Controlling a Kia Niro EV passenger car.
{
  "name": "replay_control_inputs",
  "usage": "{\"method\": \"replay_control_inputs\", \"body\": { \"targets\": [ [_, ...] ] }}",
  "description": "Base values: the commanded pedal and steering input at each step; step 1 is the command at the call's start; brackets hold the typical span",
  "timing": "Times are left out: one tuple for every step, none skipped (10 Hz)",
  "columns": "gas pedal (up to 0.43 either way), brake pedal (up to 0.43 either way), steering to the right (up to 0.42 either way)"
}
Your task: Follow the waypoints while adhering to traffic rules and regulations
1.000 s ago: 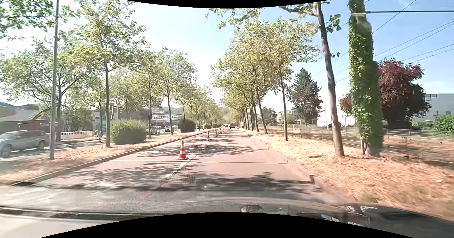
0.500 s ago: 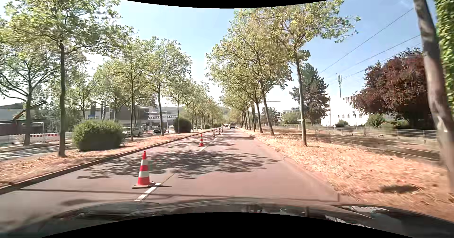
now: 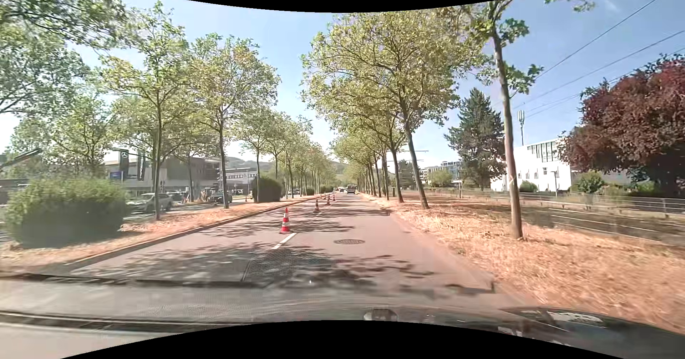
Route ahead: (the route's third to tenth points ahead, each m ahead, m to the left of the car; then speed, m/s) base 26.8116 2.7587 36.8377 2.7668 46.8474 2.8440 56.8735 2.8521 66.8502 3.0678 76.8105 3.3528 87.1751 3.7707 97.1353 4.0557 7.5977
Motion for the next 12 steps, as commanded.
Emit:
{"method": "replay_control_inputs", "body": {
  "targets": [
    [0.067, 0.0, -0.002],
    [0.067, 0.0, -0.001],
    [0.067, 0.0, -0.001],
    [0.067, 0.0, -0.001],
    [0.067, 0.0, -0.002],
    [0.067, 0.0, -0.001],
    [0.067, 0.0, -0.001],
    [0.067, 0.0, -0.002],
    [0.067, 0.0, -0.001],
    [0.067, 0.0, -0.002],
    [0.067, 0.0, -0.001],
    [0.067, 0.0, -0.002]
  ]
}}
